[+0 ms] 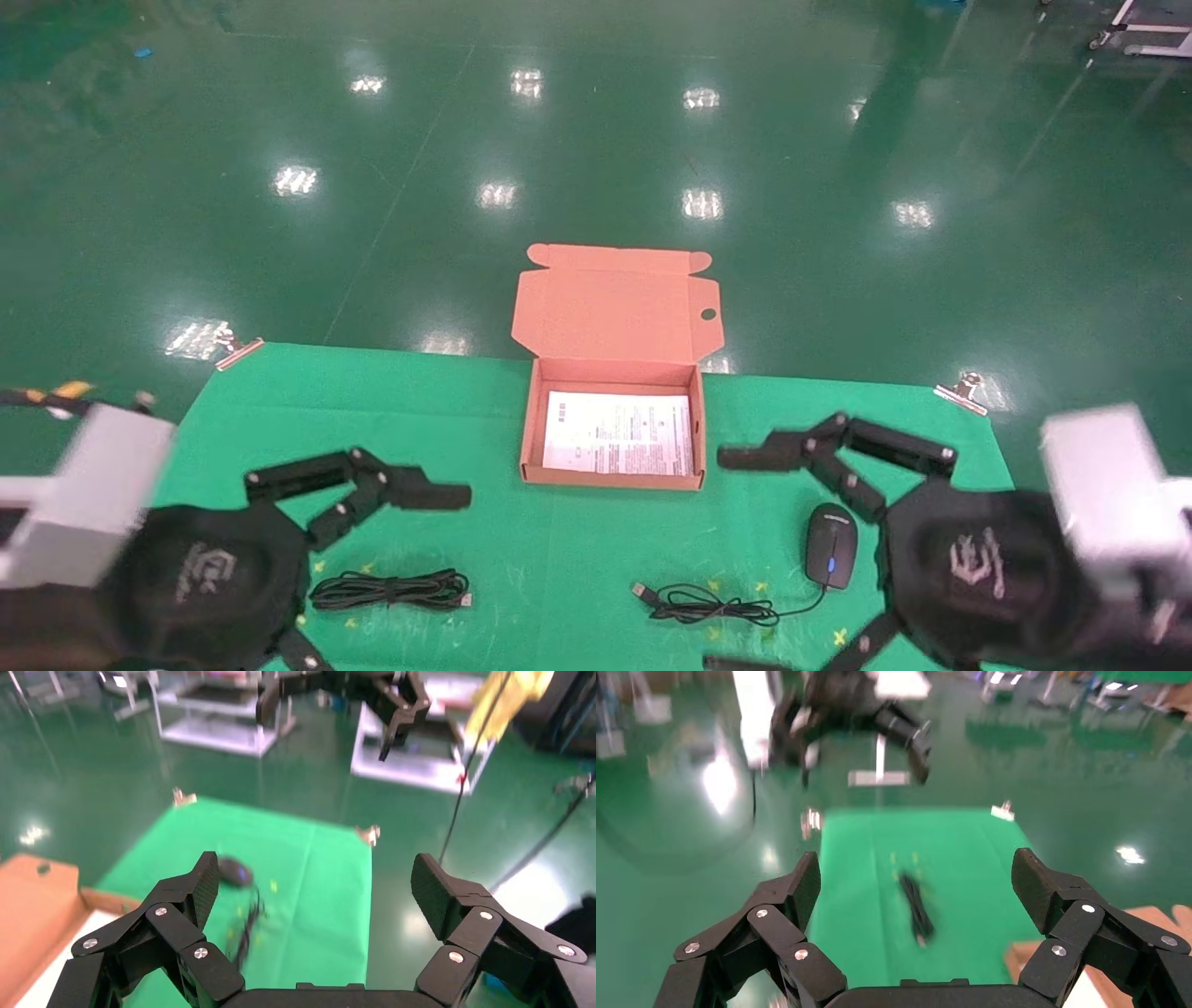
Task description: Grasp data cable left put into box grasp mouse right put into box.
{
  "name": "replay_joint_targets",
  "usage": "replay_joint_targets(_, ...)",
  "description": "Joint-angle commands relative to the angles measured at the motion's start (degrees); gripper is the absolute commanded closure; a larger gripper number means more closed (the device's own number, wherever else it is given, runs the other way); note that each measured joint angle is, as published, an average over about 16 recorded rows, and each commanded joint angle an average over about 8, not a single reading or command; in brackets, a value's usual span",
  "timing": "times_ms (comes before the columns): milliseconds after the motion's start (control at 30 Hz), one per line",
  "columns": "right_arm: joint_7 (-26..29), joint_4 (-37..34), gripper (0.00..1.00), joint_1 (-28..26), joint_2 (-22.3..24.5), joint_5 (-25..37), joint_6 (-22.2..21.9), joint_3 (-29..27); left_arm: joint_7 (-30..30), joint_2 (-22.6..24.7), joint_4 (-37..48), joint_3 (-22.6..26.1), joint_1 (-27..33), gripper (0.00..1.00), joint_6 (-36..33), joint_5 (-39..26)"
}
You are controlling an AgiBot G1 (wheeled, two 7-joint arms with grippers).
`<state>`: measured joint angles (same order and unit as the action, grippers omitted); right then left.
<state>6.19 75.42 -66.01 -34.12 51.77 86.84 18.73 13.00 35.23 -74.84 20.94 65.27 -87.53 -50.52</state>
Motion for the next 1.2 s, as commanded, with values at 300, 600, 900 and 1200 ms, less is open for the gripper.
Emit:
replay_joint_targets(300, -9.0, 1.7, 0.0, -11.2, -2.4, 18.6, 2.7, 8.5, 1.2, 1.4, -1.6, 9.0, 8.8, 0.0, -2.0, -17.0)
replay_joint_targets(600, -16.7, 2.2, 0.0, -18.0, -6.2, 34.8, 0.8, 18.9, -0.6, 6.5, -2.6, 20.1, 18.5, 0.0, -0.8, -37.0)
replay_joint_targets(900, -20.2, 2.1, 0.0, -15.8, -9.3, 49.1, -4.8, 24.7, 1.9, 12.1, -2.6, 26.6, 20.0, 0.0, 3.3, -51.9)
replay_joint_targets(1200, -17.5, 0.5, 0.0, -12.6, -12.7, 58.7, -11.2, 27.5, 7.2, 16.1, -1.1, 31.0, 16.8, 0.0, 7.4, -63.7)
